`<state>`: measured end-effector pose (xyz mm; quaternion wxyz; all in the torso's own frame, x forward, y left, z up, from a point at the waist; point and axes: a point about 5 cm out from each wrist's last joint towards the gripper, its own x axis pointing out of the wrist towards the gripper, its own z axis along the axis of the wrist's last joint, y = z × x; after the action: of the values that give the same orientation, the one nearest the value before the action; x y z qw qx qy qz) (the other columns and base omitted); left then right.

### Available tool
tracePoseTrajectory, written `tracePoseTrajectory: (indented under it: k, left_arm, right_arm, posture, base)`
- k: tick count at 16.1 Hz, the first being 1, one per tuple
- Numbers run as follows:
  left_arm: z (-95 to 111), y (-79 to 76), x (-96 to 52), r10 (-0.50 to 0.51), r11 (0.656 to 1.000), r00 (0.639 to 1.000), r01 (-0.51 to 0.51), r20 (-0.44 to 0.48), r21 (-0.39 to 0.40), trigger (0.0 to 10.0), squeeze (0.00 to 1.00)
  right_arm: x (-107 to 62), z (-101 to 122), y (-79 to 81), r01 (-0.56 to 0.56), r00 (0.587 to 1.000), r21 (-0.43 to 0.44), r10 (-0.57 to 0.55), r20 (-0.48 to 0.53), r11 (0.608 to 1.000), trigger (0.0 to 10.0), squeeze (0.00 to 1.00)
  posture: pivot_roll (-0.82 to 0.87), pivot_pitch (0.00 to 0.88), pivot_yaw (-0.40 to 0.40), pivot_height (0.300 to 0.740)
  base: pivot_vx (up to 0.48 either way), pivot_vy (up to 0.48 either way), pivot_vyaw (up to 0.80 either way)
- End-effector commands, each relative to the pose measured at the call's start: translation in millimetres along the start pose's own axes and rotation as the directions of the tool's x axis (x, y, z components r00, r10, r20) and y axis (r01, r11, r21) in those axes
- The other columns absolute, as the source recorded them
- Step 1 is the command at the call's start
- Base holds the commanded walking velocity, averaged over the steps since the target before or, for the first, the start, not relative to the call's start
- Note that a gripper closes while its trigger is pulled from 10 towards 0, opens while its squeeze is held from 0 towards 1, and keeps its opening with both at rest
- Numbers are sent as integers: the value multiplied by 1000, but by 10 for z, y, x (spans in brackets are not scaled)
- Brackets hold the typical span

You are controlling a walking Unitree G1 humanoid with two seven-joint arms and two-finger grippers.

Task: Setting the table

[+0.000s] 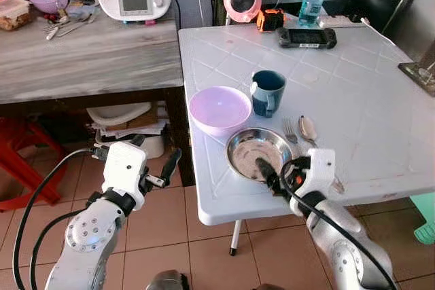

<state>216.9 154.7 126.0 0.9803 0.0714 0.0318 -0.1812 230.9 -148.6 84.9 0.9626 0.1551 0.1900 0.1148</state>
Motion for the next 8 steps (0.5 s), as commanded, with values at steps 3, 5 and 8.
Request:
tracePoseTrajectory:
  k: [3,5,8]
  left_arm:
    - [43,-9,8,-31,999,999,31,10,20,10000,0]
    - [60,-55,-5,-99,994,995,98,19,45,10000,0]
    - [52,-64,-20,-162,987,987,161,19,30,10000,0]
  right_arm:
    - [-18,-46,-30,26,999,95,-23,-30,995,0,0]
    - [-23,-74,-49,37,998,185,-28,-55,982,0,0]
    - [-19,-98,-52,34,997,220,-17,-80,975,0,0]
  posture:
    - [22,15,2,740]
    - [20,14,7,740]
    - [18,8,7,740]
  base:
    - [0,0,0]
    - [0,0,0]
    - [0,0,0]
